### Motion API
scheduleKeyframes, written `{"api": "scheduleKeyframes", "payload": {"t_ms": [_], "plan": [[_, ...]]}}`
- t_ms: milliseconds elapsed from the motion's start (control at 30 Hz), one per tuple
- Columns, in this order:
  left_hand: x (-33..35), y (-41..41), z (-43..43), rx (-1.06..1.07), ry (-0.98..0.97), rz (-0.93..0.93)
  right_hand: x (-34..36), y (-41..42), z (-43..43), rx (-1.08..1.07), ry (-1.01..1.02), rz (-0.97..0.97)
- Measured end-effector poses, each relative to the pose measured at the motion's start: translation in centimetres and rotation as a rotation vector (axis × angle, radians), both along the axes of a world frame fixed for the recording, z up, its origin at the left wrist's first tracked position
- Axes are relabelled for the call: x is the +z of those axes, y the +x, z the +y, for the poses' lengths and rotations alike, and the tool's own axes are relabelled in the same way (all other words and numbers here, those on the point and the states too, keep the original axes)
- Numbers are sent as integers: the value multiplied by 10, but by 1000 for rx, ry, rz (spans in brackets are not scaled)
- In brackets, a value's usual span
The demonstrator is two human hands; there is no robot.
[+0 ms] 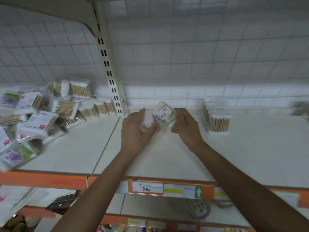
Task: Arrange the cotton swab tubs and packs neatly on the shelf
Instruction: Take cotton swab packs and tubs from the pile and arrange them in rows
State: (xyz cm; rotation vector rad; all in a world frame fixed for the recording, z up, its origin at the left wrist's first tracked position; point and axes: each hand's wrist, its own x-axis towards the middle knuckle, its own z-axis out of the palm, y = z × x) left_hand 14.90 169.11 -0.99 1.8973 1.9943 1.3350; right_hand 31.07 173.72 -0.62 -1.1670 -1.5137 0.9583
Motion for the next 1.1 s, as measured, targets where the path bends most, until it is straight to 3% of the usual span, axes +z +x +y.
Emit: {"api": "scheduleKeyframes", "payload": {"t_ms": [367,600,1100], "plan": [[4,179,-14,-196,0,-51,-10,183,-36,86,-18,45],[-7,291,-10,-313,21,20,-12,293,-57,-35,-48,73],[-15,400,47,-408,-17,101,-31,397,-37,-310,-134,19]]}}
